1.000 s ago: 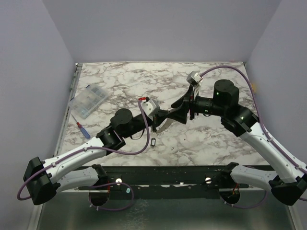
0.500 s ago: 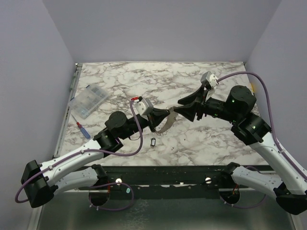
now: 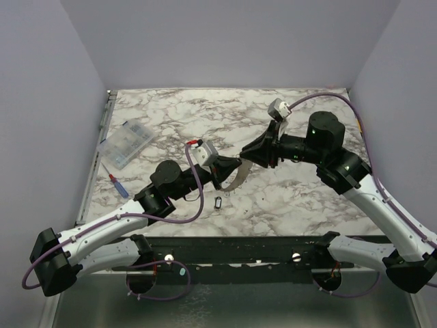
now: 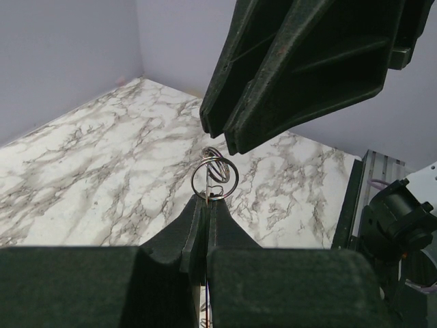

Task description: Put the keys on the keyring

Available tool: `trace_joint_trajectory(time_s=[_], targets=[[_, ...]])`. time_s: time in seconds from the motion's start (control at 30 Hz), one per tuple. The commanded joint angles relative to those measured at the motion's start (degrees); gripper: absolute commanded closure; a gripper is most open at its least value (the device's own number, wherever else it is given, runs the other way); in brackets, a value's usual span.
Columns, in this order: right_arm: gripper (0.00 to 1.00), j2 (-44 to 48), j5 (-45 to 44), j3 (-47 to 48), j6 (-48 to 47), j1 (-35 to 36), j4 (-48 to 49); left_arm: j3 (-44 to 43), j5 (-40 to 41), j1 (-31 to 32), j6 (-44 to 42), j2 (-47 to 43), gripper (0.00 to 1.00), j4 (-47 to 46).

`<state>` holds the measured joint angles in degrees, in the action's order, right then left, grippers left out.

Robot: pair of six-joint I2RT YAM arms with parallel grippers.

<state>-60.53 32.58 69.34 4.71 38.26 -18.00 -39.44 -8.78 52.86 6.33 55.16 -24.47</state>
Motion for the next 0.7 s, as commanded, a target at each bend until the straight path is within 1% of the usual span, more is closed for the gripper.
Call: trace_joint_trajectory(time_s=[0.0,0.1,0.27,0.37,0.43,0.5,0.6,0.67], targets=[[0.73,-2.77,2.37,4.77,1.26,0.21,-5.96,-0.28,-0.49,-0.15,-3.33,-0.41,1.0,-0.42],[0.75,-4.32,3.13,6.58,1.25,0.16,-8.81,-0.62,-0.43,-0.18,-5.04,-0.24,1.0,0.91],[0.81,-5.06,4.56,7.16,2.32,0.22,-9.57,-0.59,-0.43,-0.21,-6.06,0.12,1.0,1.18],[0.82,-5.45,5.16,7.17,3.04,0.2,-9.86,-0.58,-0.88,-0.21,-6.06,-0.08,1.0,1.18],[0.82,-5.02,3.79,6.78,3.34,0.17,-9.53,-0.27,-1.18,-0.16,-7.84,-0.58,1.0,1.08],[0.72,-3.89,1.17,6.33,3.66,0.23,-8.73,-0.02,-1.39,-0.19,-8.26,-1.21,1.0,0.99],[0.6,-1.88,-2.27,5.86,4.06,0.16,-6.87,0.02,-1.23,-0.14,-7.6,-2.07,1.0,0.38],[0.55,-0.79,-3.9,5.72,4.05,0.18,-6.4,-0.09,-1.09,-0.2,-6.67,-2.46,1.0,-0.07]])
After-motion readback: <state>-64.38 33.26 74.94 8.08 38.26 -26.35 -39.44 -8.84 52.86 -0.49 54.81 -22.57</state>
